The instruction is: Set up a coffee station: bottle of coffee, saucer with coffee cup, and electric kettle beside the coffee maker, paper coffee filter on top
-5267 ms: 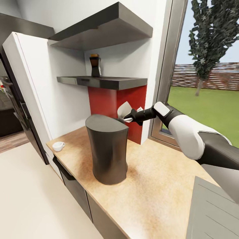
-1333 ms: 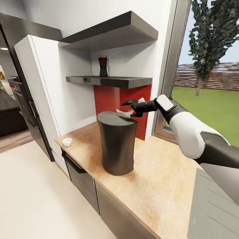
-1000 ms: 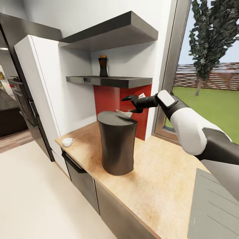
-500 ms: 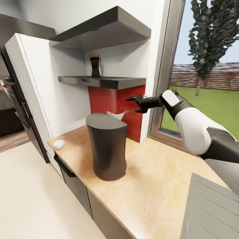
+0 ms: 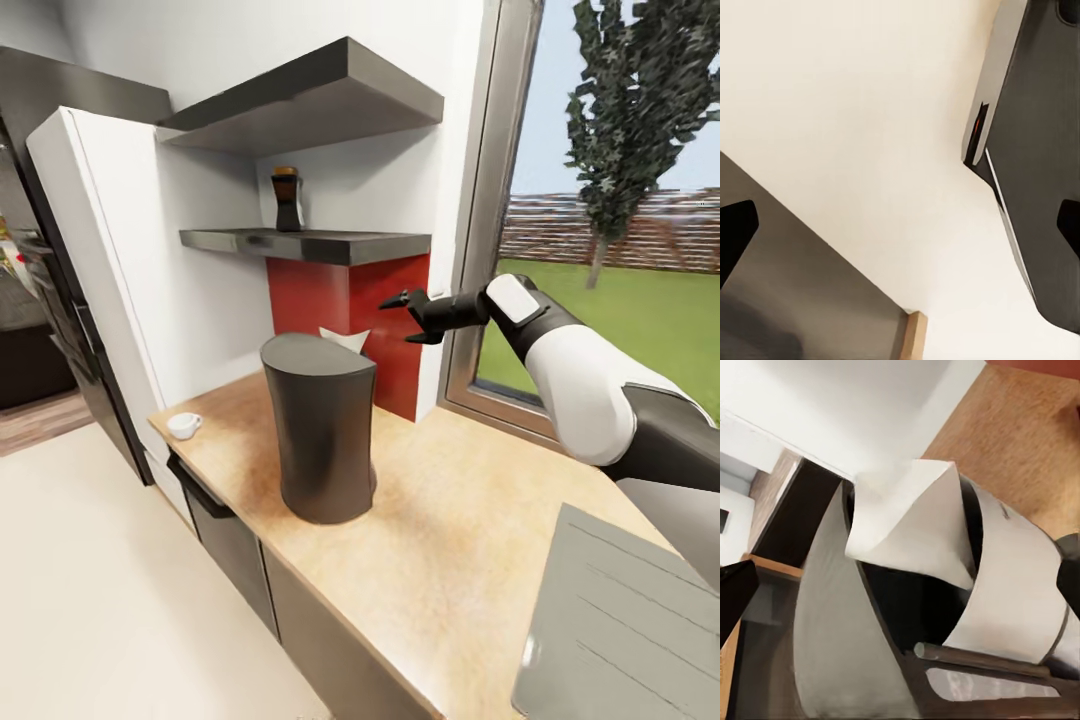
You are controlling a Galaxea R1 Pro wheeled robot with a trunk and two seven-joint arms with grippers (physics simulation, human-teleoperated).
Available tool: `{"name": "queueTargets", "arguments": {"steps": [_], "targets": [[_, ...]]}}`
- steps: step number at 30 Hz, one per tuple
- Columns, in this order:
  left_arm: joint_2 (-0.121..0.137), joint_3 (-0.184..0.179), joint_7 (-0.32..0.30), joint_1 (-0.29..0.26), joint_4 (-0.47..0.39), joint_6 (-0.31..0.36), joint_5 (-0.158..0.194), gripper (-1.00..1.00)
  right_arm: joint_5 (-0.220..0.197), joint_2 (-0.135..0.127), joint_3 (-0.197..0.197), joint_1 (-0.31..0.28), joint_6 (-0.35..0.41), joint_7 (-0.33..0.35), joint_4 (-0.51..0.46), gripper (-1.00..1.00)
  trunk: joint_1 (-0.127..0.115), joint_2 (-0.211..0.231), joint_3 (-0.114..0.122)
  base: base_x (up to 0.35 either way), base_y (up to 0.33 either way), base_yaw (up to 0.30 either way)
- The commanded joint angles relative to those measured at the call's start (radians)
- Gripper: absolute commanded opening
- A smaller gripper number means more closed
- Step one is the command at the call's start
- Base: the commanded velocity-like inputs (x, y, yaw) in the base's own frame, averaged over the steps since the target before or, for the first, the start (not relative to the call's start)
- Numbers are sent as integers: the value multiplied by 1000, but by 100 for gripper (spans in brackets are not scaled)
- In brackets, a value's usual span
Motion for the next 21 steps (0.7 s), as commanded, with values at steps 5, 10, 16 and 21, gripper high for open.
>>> {"name": "queueTargets", "arguments": {"steps": [5,10,16,21], "targets": [[0,2,2,-1,-2,5,9,100,11,-1,-6,1,3,6,1,100,0,-2,-1,-335,97,-58],[0,2,2,-2,-2,5,10,100,11,-1,-6,3,3,6,26,100,0,-2,4,-327,157,-206],[0,2,2,-8,-2,6,9,100,12,-1,-6,4,4,6,40,100,0,-2,10,-297,203,-233],[0,3,2,-11,-2,6,10,100,13,3,-6,4,4,7,73,100,0,-2,14,-279,230,-236]]}}
